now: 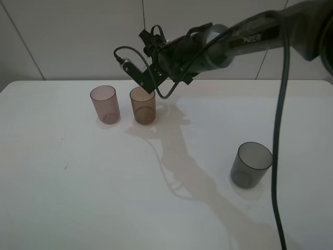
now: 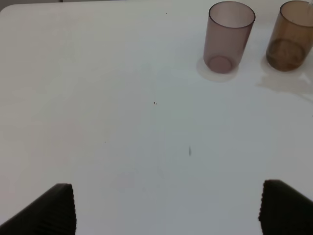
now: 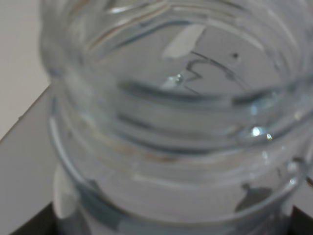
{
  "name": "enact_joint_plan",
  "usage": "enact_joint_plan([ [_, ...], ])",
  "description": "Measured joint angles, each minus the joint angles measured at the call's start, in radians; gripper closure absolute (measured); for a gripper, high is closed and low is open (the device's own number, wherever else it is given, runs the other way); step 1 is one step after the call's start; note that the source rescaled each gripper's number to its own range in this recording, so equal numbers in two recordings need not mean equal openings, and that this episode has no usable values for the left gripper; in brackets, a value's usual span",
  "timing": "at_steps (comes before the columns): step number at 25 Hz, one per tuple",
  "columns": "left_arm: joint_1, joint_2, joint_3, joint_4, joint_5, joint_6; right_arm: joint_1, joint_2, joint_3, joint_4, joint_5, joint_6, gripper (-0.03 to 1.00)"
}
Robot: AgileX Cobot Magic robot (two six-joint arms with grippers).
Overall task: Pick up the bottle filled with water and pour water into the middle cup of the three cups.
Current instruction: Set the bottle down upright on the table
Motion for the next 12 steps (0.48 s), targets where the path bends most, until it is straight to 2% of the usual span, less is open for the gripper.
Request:
enact_joint_plan([
  [12,0.000,0.000,0.000,0.000,0.000,0.000,0.000,0.000,0.000,0.000,0.000,-0.088,0.97],
])
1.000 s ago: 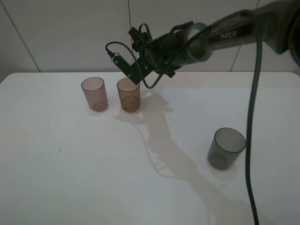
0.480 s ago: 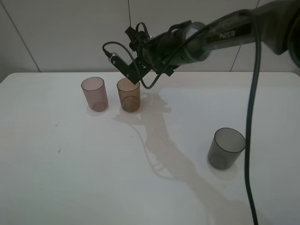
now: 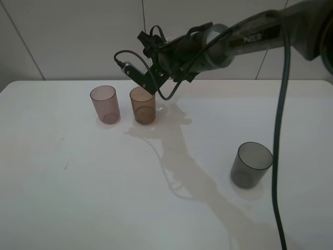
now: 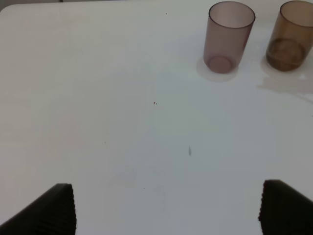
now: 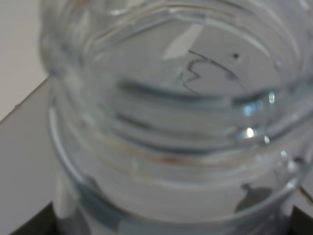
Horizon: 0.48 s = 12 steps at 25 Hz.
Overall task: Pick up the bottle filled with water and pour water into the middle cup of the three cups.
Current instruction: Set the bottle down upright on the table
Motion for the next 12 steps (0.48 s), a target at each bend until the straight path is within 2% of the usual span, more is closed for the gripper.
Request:
enact_joint_plan([
  [12,0.000,0.000,0.000,0.000,0.000,0.000,0.003,0.000,0.000,0.000,-0.003,-0.042,0.97],
])
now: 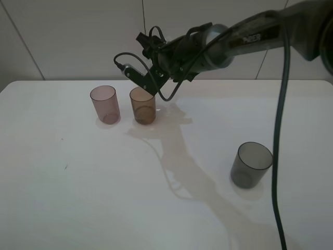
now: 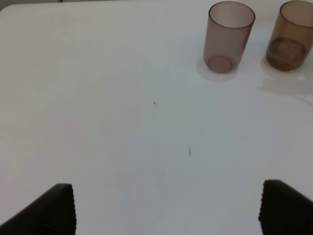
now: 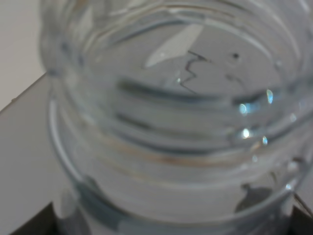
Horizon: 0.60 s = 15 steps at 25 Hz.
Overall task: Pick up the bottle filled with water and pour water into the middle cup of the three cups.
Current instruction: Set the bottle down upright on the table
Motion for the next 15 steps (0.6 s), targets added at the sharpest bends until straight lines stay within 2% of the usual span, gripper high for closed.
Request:
enact_joint_plan([
  [15,0.000,0.000,0.000,0.000,0.000,0.000,0.021,0.000,0.000,0.000,-0.006,0.000,0.97],
])
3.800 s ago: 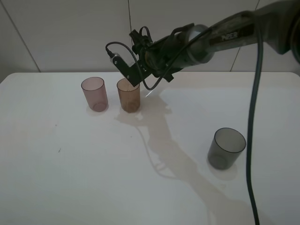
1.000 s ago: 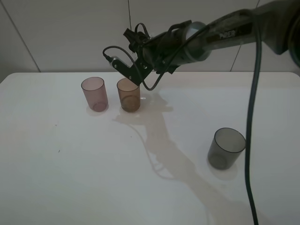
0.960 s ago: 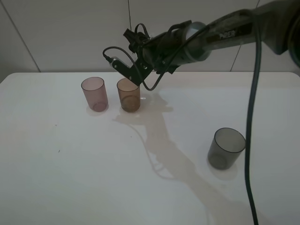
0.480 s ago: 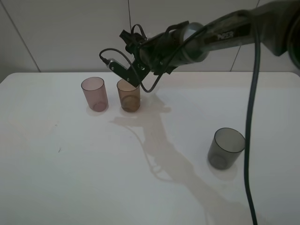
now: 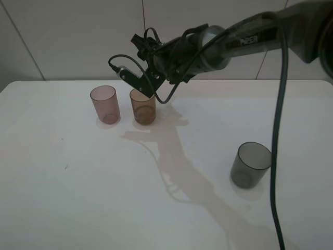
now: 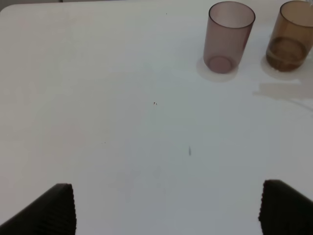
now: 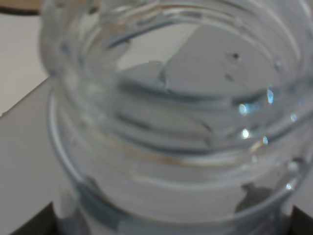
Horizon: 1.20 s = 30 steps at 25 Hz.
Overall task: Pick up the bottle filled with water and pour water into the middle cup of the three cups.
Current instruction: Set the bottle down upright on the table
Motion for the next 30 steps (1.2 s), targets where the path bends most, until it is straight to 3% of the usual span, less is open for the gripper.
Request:
enact_joint_plan([
  [14,0.000,0.000,0.000,0.000,0.000,0.000,0.000,0.000,0.000,0.000,0.002,0.003,0.97],
  [19,0.000,0.000,0.000,0.000,0.000,0.000,0.000,-0.023,0.000,0.014,-0.003,0.065,0.97],
  [22,0.000,0.000,0.000,0.000,0.000,0.000,0.000,-0.077,0.000,0.161,-0.021,0.075,0.97],
  [30,0.000,0.000,0.000,0.000,0.000,0.000,-0.032,-0.239,0.000,0.864,0.004,0.079,0.97],
])
